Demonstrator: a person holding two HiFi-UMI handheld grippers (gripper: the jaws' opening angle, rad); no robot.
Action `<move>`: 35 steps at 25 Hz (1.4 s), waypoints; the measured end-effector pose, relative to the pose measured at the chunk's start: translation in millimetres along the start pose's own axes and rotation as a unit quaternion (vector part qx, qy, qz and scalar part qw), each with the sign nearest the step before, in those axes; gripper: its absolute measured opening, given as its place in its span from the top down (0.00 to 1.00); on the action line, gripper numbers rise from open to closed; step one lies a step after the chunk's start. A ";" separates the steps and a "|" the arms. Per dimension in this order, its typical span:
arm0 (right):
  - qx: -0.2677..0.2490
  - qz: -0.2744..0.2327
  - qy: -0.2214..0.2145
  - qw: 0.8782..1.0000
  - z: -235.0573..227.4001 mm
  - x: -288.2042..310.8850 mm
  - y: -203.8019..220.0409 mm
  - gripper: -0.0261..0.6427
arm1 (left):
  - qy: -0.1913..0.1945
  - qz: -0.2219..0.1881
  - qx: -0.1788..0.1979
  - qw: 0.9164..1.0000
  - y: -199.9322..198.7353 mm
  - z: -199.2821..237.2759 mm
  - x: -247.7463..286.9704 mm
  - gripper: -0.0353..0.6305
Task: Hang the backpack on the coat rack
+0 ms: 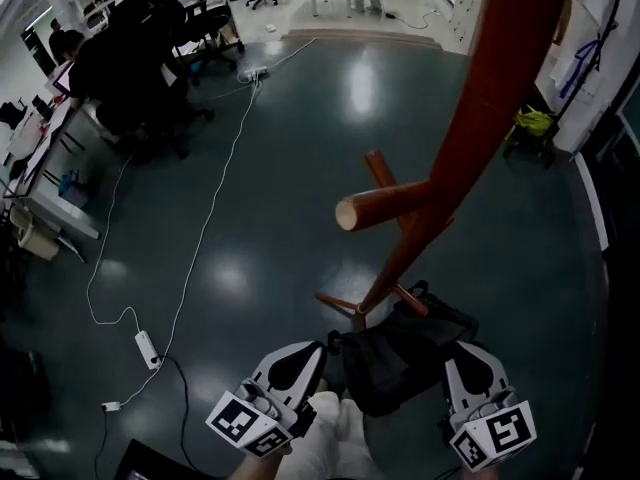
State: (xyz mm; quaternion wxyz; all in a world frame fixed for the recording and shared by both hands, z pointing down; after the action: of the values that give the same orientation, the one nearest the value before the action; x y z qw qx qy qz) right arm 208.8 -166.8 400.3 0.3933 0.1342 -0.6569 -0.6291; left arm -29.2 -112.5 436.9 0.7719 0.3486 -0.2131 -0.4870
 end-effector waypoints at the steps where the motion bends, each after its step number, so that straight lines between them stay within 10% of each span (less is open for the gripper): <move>1: 0.001 0.000 0.000 1.000 -3.7 6.0 -1.3 0.92 | -0.004 0.004 -0.002 1.000 5.0 4.7 -0.3 0.93; 35: -0.111 0.174 -0.036 0.978 -15.0 106.6 -0.7 0.92 | -0.001 -0.008 -0.080 0.997 35.4 73.2 9.3 0.93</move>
State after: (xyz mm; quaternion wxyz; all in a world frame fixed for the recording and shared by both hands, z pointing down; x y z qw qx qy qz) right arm 149.0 -249.3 435.3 0.4854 -0.0498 -0.6101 -0.6243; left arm -52.7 -135.1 511.9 0.7932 0.2866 -0.1716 -0.5091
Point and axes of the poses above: the fingertips, and each gripper's own axes: x forward along the fingers, z to its left, y out of its underside, the point moved 5 cm from there along -x, backward along the fingers, and after that the axes turned 15 degrees about -x, right-handed, at the moved point
